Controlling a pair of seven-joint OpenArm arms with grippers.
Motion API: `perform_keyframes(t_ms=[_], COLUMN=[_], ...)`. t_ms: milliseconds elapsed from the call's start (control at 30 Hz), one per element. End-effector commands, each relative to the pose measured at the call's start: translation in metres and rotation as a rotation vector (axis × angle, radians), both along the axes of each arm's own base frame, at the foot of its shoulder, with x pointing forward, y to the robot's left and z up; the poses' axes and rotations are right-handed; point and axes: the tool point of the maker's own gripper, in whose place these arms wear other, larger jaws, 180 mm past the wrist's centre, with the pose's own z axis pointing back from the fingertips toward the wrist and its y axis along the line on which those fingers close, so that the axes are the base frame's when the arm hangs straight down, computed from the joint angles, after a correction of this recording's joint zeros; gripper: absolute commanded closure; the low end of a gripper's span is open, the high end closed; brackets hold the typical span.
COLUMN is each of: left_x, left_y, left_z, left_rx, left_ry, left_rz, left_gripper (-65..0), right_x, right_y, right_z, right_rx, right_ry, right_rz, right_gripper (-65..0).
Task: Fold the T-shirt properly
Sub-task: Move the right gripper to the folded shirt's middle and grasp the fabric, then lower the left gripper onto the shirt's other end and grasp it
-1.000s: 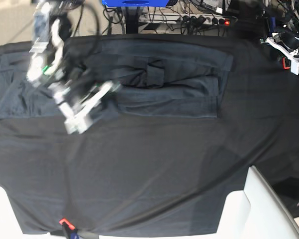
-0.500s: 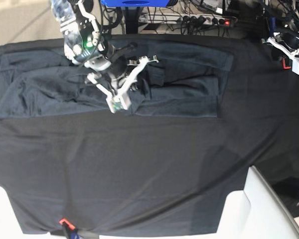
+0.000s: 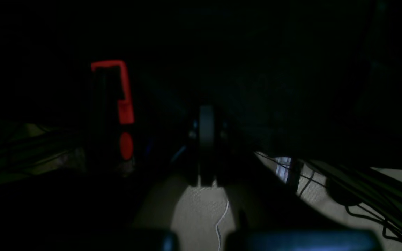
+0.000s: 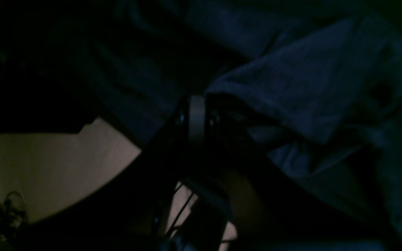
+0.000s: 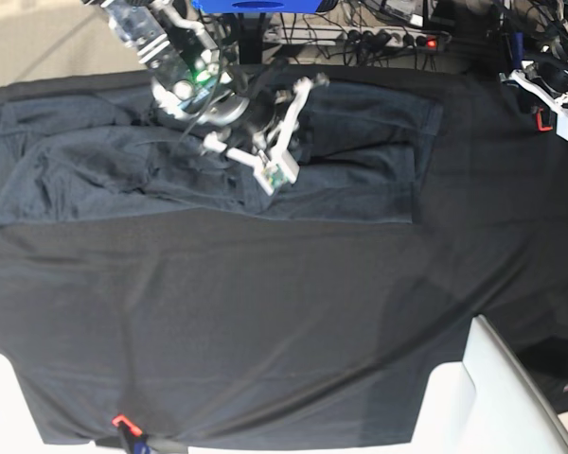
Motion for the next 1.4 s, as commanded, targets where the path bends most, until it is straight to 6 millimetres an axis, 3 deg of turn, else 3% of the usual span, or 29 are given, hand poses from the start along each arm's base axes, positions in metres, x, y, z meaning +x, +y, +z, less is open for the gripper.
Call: perform_keyframes(t_ms=[0, 300, 467, 567, 733, 833, 1000, 1100, 1233, 1367], left_x=[0.006, 0.007, 0.007, 0.008, 0.016, 0.023, 0.043, 0.046, 0.057, 0.067], left_y=[0.007, 0.005, 0.005, 0.005, 0.005, 0.003, -0.012, -0.02, -0.043, -0.065], left_z=[0.011, 0.01, 0.01, 0.01, 0.013, 0.017, 0.038, 0.039, 0.02, -0.011], left_rx=[0.025, 0.023, 0.023, 0.023, 0.021, 0.023, -0.113, -0.265, -0.427, -0.479], left_ry=[-0.029, -0.028, -0.028, -0.03, -0.049, -0.066, -0.231, -0.282, -0.278, -0.218], left_rz=[-0.014, -0.018, -0.018, -0.018, -0.018, -0.022, -0.001, 0.027, 0.013, -0.003], left_gripper=[0.0, 0.0, 0.0, 0.0, 0.0, 0.0, -33.7, -47.9, -58.3, -60.2], right_x=[0.008, -0.009, -0.009, -0.013, -0.01, -0.003, 0.006, 0.003, -0.003, -0.001], right_y=[0.007, 0.031, 0.029, 0.028, 0.03, 0.023, 0.01, 0.0, -0.007, -0.022], right_z=[0.009, 0.009, 0.0, -0.002, 0.011, 0.022, 0.03, 0.025, 0.015, 0.006], right_rx=[0.024, 0.011, -0.01, -0.022, -0.021, -0.009, 0.034, 0.023, 0.005, -0.016], right_ry=[-0.037, -0.06, -0.044, -0.024, -0.031, -0.079, -0.189, -0.199, -0.168, -0.144], right_rz=[0.005, 0.148, 0.155, 0.167, 0.183, 0.169, 0.136, 0.136, 0.124, 0.073], right_gripper=[0.0, 0.0, -0.5, -10.1, -40.2, -46.8, -46.7, -46.7, -46.7, -46.7])
